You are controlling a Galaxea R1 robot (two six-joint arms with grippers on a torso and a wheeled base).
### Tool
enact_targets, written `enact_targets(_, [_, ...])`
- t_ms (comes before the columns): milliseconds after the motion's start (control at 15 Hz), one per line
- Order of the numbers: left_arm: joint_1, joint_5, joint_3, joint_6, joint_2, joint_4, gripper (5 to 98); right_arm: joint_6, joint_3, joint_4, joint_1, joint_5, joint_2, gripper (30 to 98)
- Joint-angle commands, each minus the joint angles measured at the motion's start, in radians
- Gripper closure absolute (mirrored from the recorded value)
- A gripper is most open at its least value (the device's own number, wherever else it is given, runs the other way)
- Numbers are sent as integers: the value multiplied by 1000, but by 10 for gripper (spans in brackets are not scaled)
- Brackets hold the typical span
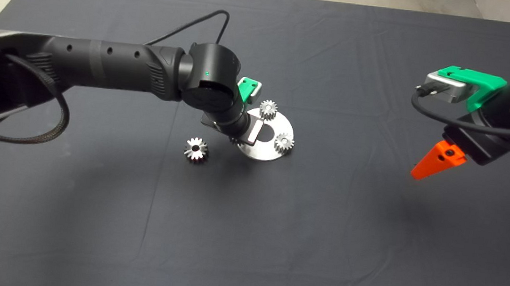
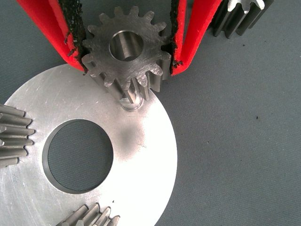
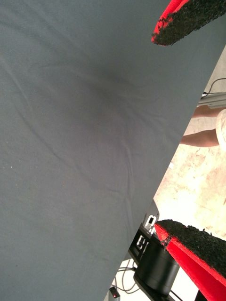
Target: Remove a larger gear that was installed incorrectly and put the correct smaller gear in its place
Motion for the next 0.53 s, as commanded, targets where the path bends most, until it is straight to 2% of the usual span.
enact_targets(0, [-8, 0, -7, 7, 9, 4, 682, 4, 3, 34, 26, -114, -2, 308])
enact_targets(467, [-8, -4, -43, 8, 12, 6, 682, 4, 3, 34, 26, -114, -1, 308])
